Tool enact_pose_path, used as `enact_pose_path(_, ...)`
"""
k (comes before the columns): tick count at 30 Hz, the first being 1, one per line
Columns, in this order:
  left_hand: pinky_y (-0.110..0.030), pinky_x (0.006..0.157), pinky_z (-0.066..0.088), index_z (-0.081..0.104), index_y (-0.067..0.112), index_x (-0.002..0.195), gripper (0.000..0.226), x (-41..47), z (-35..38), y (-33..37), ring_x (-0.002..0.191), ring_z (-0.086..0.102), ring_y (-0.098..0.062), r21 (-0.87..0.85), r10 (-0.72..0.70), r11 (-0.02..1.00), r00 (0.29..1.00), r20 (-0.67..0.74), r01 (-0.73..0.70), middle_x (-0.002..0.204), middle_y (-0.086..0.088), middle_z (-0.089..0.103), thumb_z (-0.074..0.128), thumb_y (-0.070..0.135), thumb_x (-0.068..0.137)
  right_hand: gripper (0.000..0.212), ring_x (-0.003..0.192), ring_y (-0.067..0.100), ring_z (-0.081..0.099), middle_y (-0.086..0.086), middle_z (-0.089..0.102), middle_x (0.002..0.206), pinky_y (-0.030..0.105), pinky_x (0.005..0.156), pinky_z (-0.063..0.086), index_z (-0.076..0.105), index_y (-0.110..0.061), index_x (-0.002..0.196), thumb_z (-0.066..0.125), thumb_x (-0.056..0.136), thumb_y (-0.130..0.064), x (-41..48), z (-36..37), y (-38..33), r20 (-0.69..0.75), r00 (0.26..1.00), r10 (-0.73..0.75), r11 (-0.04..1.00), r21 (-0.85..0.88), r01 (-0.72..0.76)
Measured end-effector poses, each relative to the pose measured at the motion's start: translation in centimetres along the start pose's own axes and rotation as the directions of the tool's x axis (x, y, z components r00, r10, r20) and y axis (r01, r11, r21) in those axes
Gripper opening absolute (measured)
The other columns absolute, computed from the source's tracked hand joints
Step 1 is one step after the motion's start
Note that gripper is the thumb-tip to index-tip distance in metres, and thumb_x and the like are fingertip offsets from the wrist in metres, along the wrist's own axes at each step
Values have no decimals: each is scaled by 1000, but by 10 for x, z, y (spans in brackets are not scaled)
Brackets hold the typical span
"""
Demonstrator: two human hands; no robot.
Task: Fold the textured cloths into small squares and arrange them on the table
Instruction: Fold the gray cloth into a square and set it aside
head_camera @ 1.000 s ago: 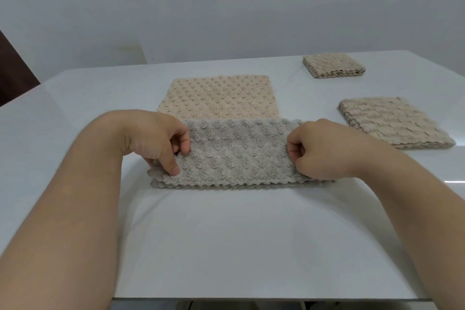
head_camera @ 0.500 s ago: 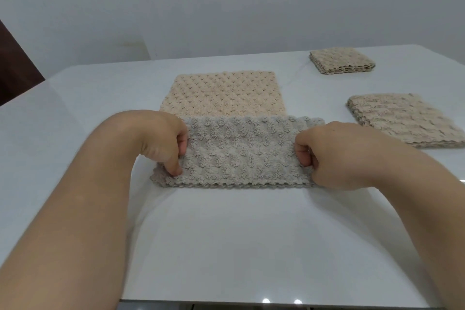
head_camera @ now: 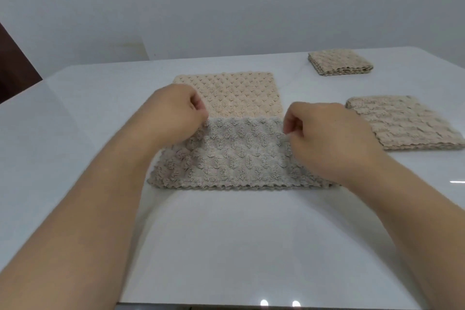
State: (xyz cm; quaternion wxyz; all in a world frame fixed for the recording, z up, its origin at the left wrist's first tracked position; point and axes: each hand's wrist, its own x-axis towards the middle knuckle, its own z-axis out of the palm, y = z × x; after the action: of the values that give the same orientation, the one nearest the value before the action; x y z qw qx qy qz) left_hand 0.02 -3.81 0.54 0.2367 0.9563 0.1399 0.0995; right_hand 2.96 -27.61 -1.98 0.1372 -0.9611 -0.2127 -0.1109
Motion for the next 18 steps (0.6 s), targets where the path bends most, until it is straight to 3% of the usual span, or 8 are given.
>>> enact_pose_path(1,-26,65,45,66,22,96,7,1,9,5,79,60,-9,-17,55,998,995,-85,-56,94,6,67,60,24,98,24,99,24,61,-6,67,106,37,80,52,64,-31,105,48,91,-21,2,8,-1,-42,999,-27,998,59,30)
enact_pose_path(3,-31,89,48,63,21,117,18,0,32,11,104,59,-14,28,188,982,967,-170,-186,115,3,62,54,24,102,32,117,23,56,-2,65,124,42,97,48,64,-25,125,47,98,-25,5,25,-6,-105,990,-96,980,163,113)
enact_pose_path(6,-44,115,35,49,15,144,41,-1,68,13,135,44,-26,143,311,946,941,-137,-292,144,-8,49,45,26,104,47,142,28,41,10,51,151,45,119,32,49,-10,148,41,105,-26,9,49,-16,-110,975,-193,963,167,210)
enact_pose_path(11,-48,127,2,17,17,161,54,-1,94,12,157,-1,-30,315,235,920,972,27,-232,170,-9,8,17,35,109,58,157,26,7,8,15,169,43,127,7,15,-8,162,15,109,-33,10,70,-20,84,969,-234,972,10,234)
enact_pose_path(18,-47,126,-6,3,25,163,62,6,94,4,157,-8,-23,327,113,930,977,182,-168,171,1,-6,10,49,107,67,157,23,1,8,4,171,39,126,1,6,-8,162,14,108,-46,16,67,-14,243,965,-101,995,45,93)
